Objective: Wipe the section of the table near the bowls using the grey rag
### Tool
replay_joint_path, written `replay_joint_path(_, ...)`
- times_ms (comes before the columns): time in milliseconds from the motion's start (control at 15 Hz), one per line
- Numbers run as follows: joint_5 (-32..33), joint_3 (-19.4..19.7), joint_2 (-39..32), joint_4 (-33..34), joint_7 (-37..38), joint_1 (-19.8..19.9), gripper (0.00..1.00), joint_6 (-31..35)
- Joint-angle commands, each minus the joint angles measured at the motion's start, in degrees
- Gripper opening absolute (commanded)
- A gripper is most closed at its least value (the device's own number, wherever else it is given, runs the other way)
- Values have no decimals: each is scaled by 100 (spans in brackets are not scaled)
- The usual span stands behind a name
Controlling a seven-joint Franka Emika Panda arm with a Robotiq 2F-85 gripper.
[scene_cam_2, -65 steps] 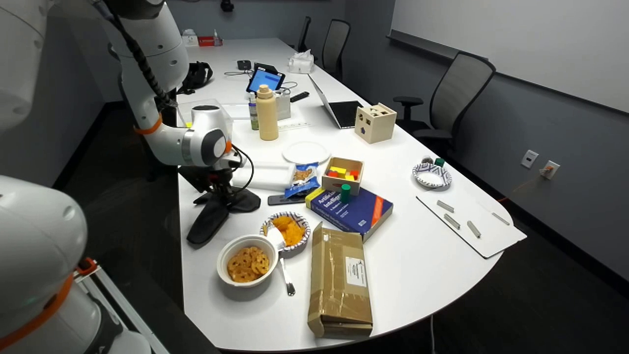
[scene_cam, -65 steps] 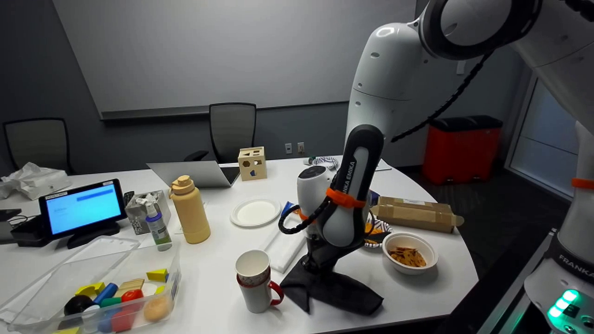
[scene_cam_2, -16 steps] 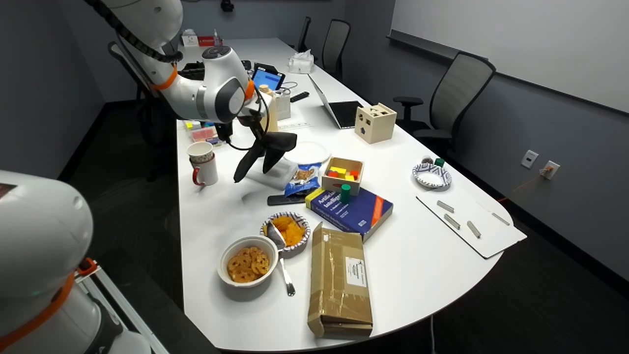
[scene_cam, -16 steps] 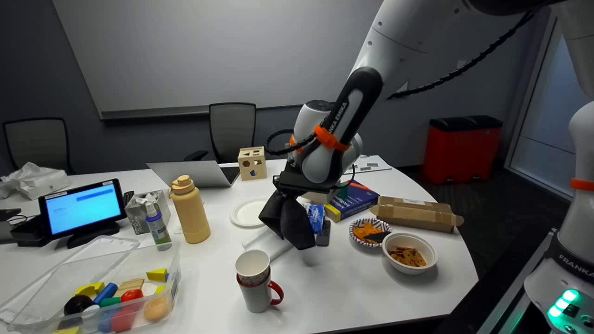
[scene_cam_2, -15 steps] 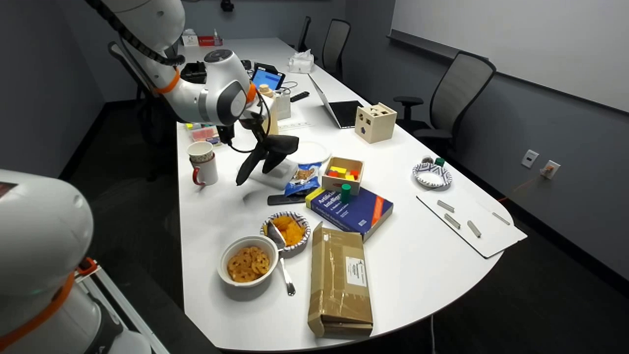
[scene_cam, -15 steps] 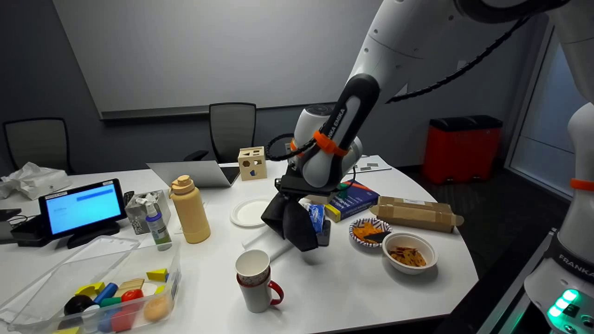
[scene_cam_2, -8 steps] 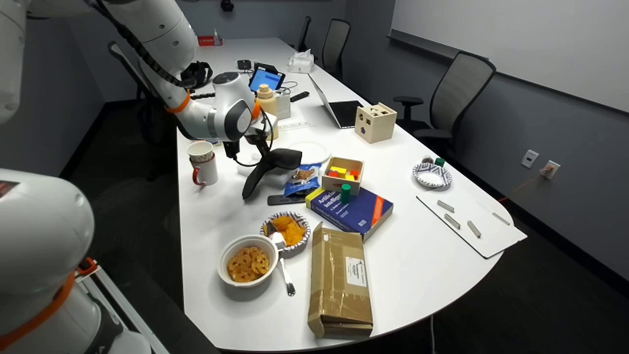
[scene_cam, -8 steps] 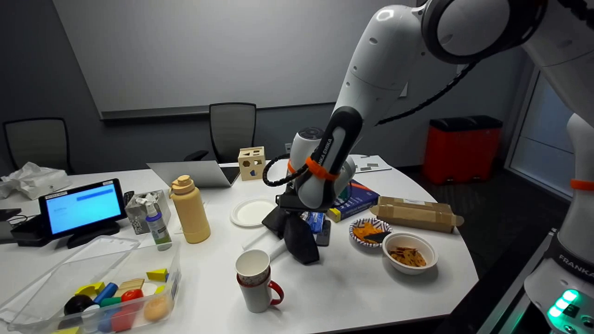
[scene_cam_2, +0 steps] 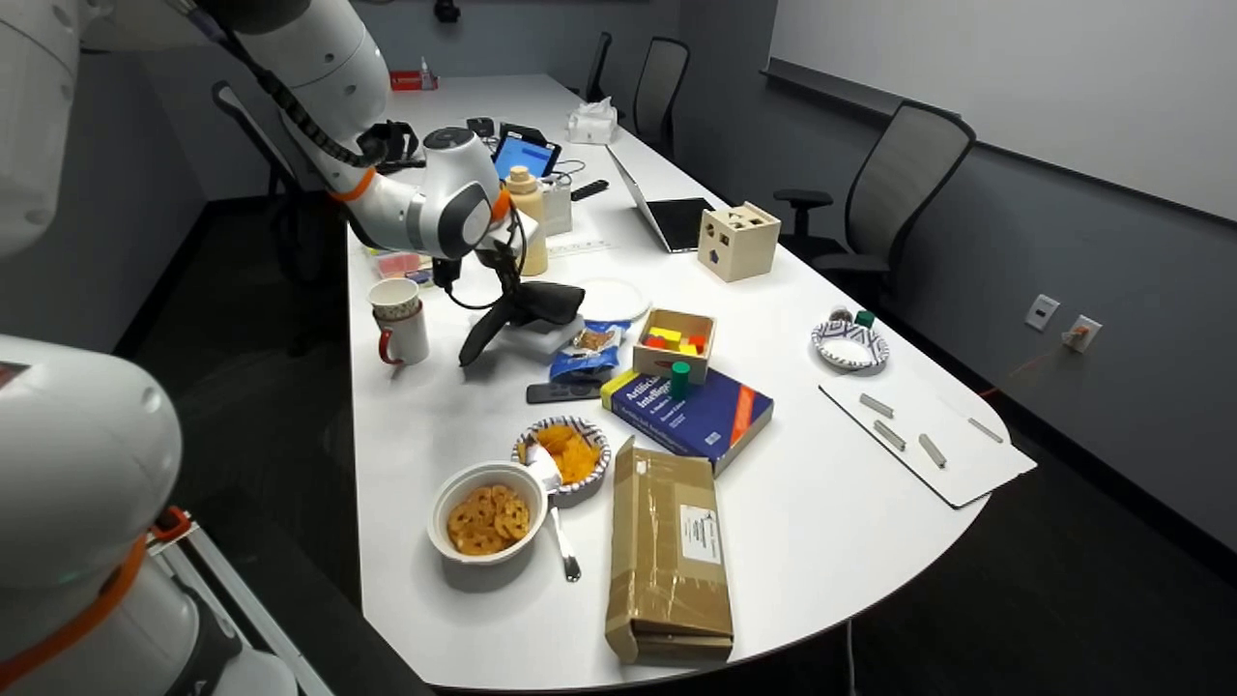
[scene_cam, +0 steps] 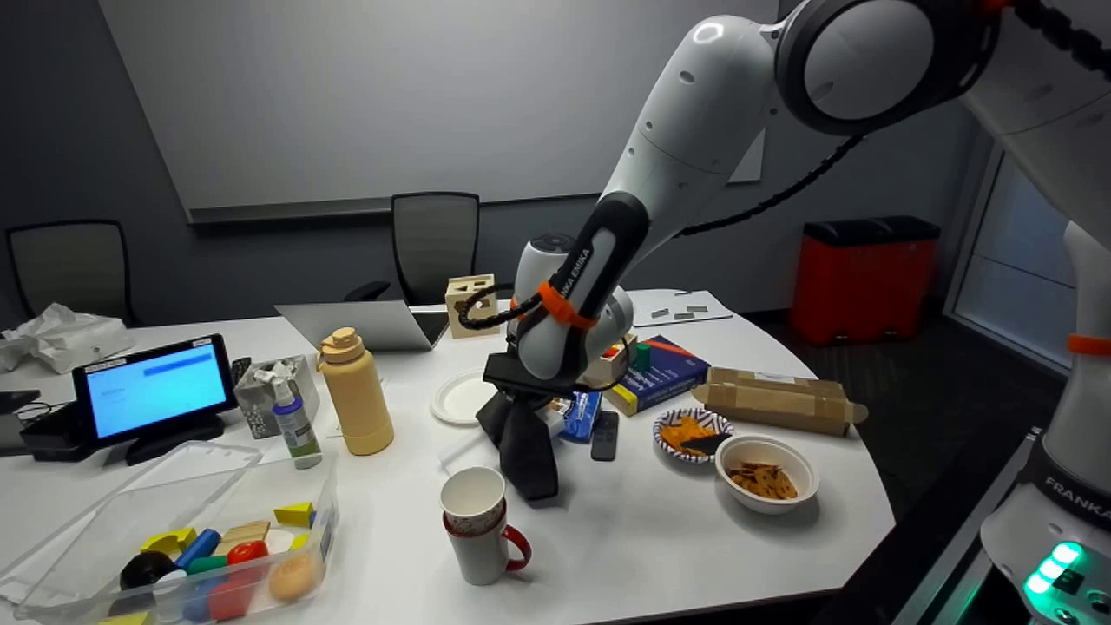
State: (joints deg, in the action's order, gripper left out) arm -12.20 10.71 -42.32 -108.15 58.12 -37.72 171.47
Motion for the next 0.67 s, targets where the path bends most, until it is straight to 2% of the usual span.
replay_joint_path(0,-229,-133,-118,250,583,113,2,-171)
replay_joint_path(467,-402,-24,-235,118,2148,6,2,-16)
replay_joint_path(533,-343,-46,-201,72,2222,20,31,-21)
replay_joint_path(600,-333,-59,-210,60,2340,26,32,39)
